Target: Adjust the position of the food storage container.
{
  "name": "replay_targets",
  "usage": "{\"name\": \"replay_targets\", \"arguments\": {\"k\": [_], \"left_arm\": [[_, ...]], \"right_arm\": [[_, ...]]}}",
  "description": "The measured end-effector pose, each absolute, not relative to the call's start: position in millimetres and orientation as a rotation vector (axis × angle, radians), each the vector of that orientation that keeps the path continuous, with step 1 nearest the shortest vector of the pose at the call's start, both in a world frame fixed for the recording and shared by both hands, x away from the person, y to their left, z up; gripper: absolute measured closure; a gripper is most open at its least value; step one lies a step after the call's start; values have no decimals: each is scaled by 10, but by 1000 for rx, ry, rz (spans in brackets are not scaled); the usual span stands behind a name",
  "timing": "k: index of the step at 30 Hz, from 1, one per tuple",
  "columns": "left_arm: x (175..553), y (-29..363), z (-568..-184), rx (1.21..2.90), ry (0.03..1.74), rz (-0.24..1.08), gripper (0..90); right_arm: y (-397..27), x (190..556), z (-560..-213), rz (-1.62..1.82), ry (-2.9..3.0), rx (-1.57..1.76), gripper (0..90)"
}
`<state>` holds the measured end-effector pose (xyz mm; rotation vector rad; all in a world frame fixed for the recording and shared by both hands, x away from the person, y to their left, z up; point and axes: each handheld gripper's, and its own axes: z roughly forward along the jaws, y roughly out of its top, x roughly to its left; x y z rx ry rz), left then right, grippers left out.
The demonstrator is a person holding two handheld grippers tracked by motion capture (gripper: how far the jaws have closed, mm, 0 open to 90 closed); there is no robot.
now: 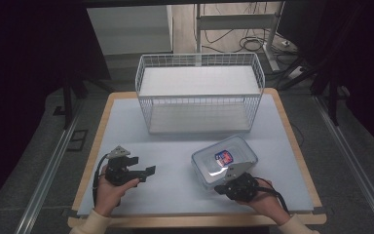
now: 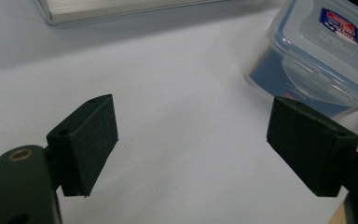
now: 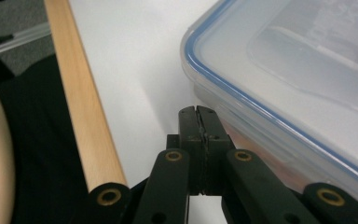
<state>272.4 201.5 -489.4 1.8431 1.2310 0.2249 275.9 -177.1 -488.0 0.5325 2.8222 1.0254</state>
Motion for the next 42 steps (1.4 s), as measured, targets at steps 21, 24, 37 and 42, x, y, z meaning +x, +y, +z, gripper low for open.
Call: {"name": "replay_targets", "arguments": {"k": [21,24,37,42], "left_arm": [[2742,2050,-4920,1840,1245,220,160],[2746,2050,-4925,1842,1245,219,160],[2755,2034,-4941,1852,1247,224,161],[2759,2032,-4947,1853,1249,224,161]], "right_arm": [[-1316,2885,-4954,1055,2730,654,895],[-1365,2845,-4847,1095,2710,642,895],[-2423,3320,-4265,1165,2357,960,895],[-2673,3539,-4435,1116,2334,1100,896]]}}
